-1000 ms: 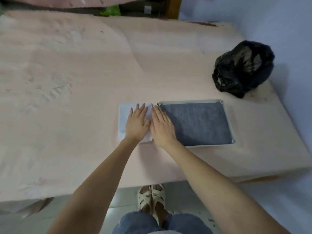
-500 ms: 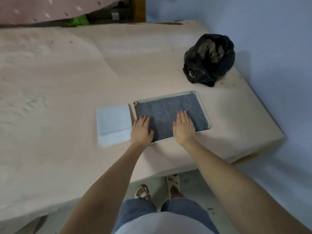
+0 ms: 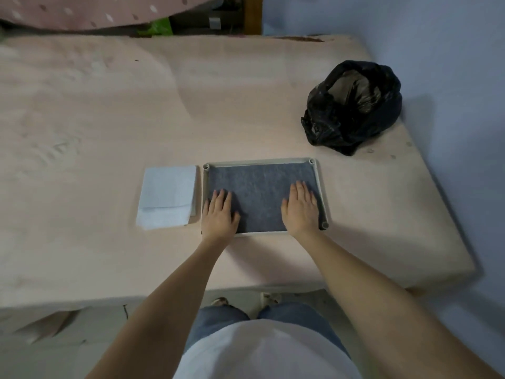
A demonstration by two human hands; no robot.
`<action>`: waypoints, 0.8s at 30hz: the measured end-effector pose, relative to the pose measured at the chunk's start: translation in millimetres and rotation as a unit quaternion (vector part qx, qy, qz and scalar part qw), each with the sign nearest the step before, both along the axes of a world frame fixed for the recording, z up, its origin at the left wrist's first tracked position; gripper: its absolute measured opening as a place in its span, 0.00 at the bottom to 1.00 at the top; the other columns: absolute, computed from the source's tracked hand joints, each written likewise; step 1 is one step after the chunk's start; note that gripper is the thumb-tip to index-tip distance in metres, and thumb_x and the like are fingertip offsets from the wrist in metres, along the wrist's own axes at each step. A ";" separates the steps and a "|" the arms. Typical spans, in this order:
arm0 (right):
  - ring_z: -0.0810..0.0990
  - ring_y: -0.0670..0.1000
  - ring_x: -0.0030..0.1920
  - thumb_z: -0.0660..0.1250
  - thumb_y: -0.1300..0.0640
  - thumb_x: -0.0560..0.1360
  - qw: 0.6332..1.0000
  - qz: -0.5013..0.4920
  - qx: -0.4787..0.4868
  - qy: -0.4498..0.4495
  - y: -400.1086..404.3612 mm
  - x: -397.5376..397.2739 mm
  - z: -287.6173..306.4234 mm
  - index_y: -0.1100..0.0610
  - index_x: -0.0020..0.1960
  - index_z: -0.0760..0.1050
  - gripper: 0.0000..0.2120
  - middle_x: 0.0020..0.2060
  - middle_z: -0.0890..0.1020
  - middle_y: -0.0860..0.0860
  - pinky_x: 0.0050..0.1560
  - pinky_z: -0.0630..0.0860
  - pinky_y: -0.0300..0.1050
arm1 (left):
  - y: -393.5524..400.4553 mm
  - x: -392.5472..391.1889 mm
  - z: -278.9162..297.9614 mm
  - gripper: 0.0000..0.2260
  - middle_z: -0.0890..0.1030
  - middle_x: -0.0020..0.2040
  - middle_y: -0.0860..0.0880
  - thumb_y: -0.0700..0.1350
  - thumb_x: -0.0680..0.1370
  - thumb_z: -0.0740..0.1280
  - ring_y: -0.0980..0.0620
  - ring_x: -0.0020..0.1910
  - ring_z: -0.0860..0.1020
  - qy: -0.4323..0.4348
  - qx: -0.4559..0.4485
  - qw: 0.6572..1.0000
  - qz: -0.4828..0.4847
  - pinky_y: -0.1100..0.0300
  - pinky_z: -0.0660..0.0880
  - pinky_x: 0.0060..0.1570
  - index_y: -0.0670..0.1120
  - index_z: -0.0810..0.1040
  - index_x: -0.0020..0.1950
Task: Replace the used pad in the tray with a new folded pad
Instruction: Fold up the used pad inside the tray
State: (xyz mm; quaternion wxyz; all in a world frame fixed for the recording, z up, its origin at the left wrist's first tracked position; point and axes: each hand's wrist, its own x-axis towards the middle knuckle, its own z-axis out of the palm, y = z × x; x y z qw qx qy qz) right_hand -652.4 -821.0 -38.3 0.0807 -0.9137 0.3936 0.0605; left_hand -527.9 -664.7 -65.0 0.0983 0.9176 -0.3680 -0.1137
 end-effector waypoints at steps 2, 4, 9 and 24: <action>0.52 0.54 0.76 0.50 0.52 0.81 1.000 0.005 -0.010 -0.004 -9.3 -2.1 0.7 0.62 0.75 0.54 0.26 0.76 0.55 0.58 0.75 0.51 0.50 | 0.7 -2.2 -1.2 0.26 0.53 0.78 0.47 0.51 0.81 0.55 0.48 0.77 0.47 -0.008 0.008 1.000 0.013 0.53 0.44 0.74 0.46 0.53 0.77; 0.54 0.55 0.76 0.52 0.52 0.80 1.000 -0.007 -0.014 0.000 -16.2 -3.7 2.1 0.63 0.74 0.55 0.26 0.76 0.56 0.59 0.73 0.54 0.50 | -0.6 -4.5 -0.3 0.27 0.54 0.78 0.47 0.51 0.80 0.56 0.48 0.77 0.48 -0.011 0.006 0.999 0.033 0.53 0.46 0.75 0.46 0.54 0.77; 0.67 0.58 0.65 0.57 0.51 0.79 0.998 -0.064 0.000 0.004 -20.8 -6.4 6.3 0.64 0.68 0.62 0.23 0.67 0.66 0.60 0.62 0.66 0.49 | -6.2 -13.0 5.7 0.27 0.54 0.77 0.44 0.50 0.80 0.59 0.46 0.77 0.50 0.012 -0.004 0.995 0.098 0.53 0.51 0.74 0.44 0.56 0.76; 0.68 0.60 0.64 0.65 0.51 0.76 0.978 -0.177 0.096 -0.051 -20.7 2.1 9.7 0.65 0.67 0.63 0.26 0.66 0.67 0.61 0.63 0.65 0.52 | -10.8 -12.8 8.7 0.25 0.56 0.77 0.44 0.49 0.80 0.57 0.46 0.77 0.50 -0.013 0.051 0.995 0.087 0.53 0.49 0.74 0.42 0.58 0.75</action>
